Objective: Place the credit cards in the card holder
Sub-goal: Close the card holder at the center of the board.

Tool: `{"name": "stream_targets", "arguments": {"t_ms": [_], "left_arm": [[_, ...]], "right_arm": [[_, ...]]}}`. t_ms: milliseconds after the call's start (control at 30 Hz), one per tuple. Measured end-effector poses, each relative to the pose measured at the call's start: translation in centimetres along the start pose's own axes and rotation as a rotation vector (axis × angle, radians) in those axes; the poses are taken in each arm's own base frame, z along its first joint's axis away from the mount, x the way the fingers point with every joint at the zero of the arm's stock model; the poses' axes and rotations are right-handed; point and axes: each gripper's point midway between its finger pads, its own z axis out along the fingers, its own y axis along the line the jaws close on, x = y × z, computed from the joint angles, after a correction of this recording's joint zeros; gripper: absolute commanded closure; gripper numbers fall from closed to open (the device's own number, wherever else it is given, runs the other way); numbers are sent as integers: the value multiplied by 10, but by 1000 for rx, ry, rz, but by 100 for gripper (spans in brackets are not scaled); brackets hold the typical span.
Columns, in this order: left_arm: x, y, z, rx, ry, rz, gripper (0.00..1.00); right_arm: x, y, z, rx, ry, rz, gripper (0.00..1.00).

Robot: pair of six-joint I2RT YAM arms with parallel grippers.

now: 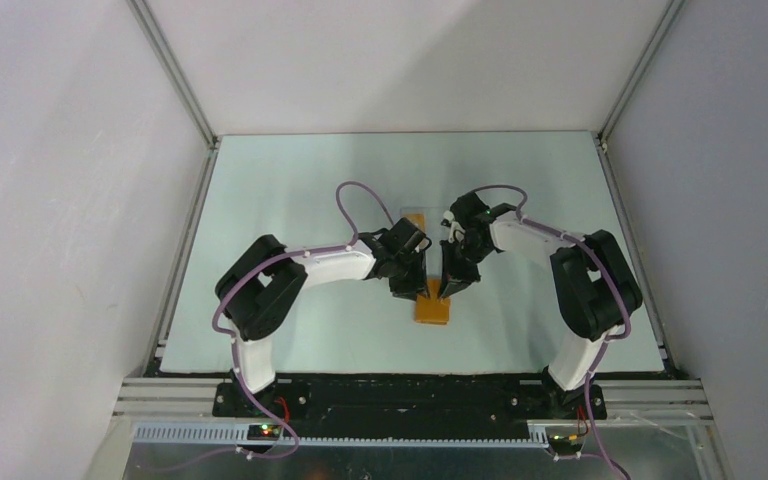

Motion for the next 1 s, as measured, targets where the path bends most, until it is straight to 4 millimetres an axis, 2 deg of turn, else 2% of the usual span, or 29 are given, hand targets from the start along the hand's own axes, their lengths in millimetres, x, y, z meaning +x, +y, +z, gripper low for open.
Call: {"name": "stream_targets", "arguments": {"t_ms": [467, 700, 1000], "left_arm": [[0, 1, 0, -7, 2, 0, 68], [0, 1, 0, -7, 2, 1, 74], [0, 1, 1, -9, 5, 5, 77]], "right_arm": [[-2, -5, 7, 57, -15, 9, 100], [-8, -7, 7, 133, -32, -5, 100], [-10, -8, 9, 234, -33, -39, 100]]}}
